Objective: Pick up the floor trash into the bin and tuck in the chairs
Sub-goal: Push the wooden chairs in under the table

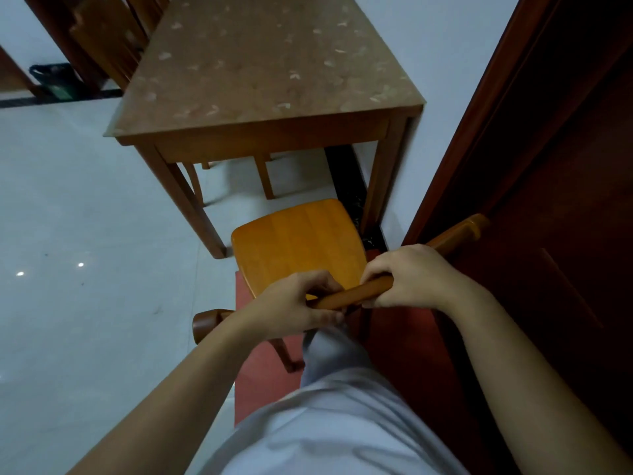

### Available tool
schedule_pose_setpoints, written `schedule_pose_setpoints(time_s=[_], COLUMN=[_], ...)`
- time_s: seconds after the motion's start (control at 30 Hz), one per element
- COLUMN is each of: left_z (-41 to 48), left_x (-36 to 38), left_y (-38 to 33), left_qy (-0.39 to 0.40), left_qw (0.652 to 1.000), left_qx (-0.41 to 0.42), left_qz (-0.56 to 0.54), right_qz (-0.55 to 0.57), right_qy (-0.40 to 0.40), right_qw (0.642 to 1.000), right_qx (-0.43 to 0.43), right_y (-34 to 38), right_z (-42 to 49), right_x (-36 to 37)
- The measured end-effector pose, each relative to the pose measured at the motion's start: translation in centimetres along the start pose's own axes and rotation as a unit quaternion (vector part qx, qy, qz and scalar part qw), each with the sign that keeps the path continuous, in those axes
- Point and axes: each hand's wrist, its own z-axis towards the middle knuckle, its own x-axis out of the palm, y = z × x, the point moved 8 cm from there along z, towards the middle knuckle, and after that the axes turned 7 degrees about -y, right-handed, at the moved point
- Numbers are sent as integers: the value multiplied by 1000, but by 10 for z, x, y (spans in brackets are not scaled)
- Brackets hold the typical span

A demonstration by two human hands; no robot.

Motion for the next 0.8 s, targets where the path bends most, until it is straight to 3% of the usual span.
schedule_pose_setpoints(time_s=[0.3, 0.6, 0.8], left_z=[1, 13, 30], left_x=[-4, -28, -63], left_y=[-2, 11, 17], left_qy=[-2, -1, 1], left_qw=[994, 991, 994], left_qx=[-40, -80, -85], left_qz=[-100, -104, -67], right_qz=[23, 45, 83], right_qy=[24, 71, 61], right_qw=[999, 996, 995], right_qx=[17, 14, 17], right_y=[5, 13, 21], right_z=[0, 23, 50], right_x=[-3, -4, -9])
